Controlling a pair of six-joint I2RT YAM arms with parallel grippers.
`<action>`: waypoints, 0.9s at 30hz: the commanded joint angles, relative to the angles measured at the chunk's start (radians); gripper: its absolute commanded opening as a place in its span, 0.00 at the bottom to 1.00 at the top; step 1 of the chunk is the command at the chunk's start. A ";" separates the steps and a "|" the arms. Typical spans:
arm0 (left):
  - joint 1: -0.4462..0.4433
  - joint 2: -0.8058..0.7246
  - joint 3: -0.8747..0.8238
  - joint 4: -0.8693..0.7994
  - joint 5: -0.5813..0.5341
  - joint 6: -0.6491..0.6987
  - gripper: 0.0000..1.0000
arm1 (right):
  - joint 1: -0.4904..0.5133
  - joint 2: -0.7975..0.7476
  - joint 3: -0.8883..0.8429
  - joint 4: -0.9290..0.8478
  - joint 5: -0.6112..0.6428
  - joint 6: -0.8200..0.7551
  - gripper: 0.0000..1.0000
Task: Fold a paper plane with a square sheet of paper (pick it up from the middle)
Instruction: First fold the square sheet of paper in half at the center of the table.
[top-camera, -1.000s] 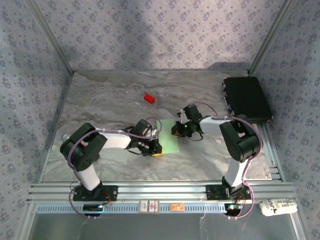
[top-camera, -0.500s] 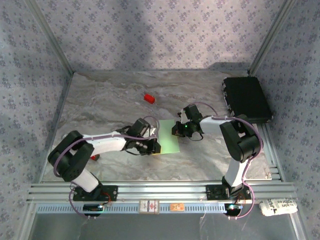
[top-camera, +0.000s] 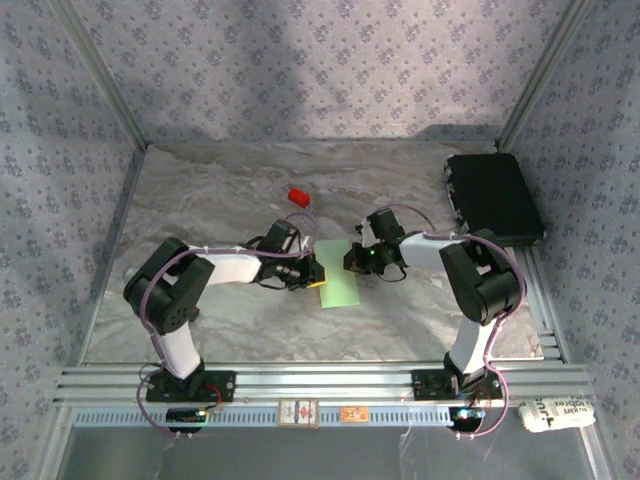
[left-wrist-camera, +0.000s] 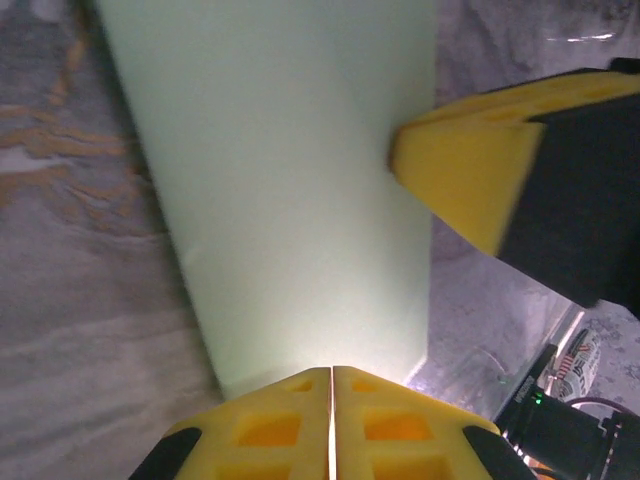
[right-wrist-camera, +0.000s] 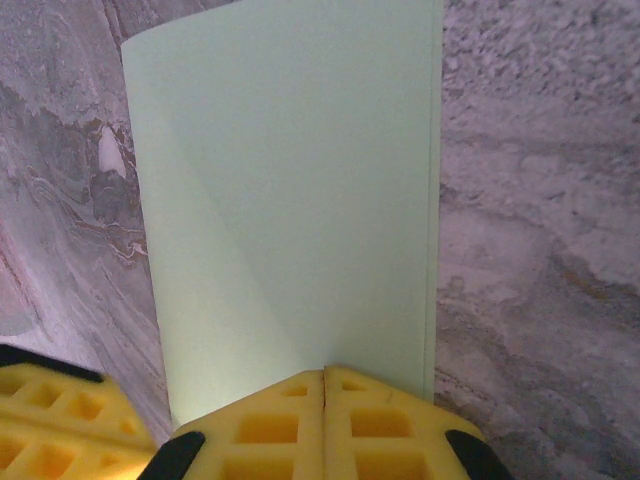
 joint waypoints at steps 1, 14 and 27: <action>0.006 0.038 -0.012 0.022 0.033 0.010 0.09 | -0.013 0.034 -0.044 -0.169 0.122 -0.024 0.00; 0.005 -0.026 0.036 -0.132 0.006 0.069 0.10 | -0.014 0.030 -0.044 -0.176 0.128 -0.026 0.00; -0.048 0.027 0.054 -0.068 0.088 0.020 0.10 | -0.015 0.030 -0.044 -0.178 0.129 -0.024 0.00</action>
